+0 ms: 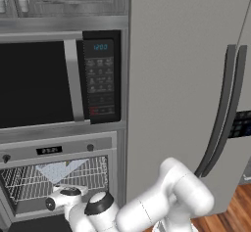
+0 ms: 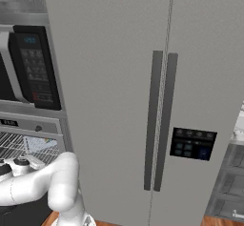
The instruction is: Take the baked cake out of the oven and place it on the plate for cooling. Then close the oven door.
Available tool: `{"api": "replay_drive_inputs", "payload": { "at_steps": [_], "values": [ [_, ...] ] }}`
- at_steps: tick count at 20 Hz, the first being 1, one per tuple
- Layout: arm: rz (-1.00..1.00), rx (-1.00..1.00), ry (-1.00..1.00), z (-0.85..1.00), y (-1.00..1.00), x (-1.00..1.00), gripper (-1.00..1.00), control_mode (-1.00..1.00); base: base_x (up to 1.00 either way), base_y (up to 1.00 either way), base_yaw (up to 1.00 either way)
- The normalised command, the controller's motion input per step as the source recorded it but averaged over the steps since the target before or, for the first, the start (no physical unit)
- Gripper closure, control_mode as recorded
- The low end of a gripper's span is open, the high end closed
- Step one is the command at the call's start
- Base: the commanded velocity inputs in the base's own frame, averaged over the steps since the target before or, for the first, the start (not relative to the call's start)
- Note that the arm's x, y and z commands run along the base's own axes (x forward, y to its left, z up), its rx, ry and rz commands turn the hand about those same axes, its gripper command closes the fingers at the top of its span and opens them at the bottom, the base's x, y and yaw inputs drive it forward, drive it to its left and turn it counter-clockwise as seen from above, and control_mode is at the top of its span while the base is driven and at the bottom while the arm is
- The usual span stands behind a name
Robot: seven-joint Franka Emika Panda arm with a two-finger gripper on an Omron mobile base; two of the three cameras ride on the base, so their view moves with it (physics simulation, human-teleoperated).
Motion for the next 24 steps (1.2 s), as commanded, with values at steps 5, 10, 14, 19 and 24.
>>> {"api": "replay_drive_inputs", "payload": {
  "at_steps": [5,10,14,19,24],
  "values": [
    [0.0,-0.24,0.0,-0.76,0.03,-0.05,-1.0,-1.0,0.0,0.0,0.0],
    [0.0,-0.26,0.0,-0.76,0.0,-0.13,-1.0,-1.0,0.0,0.0,0.0],
    [0.0,-0.27,0.0,-0.78,0.0,-0.18,-1.0,-1.0,0.0,0.0,0.0],
    [0.0,-0.29,0.0,-0.87,0.0,-0.27,-1.0,-1.0,0.0,0.0,0.0],
    [0.0,-0.31,0.0,-0.93,0.0,-0.32,-1.0,-1.0,0.0,0.0,0.0]
  ]
}}
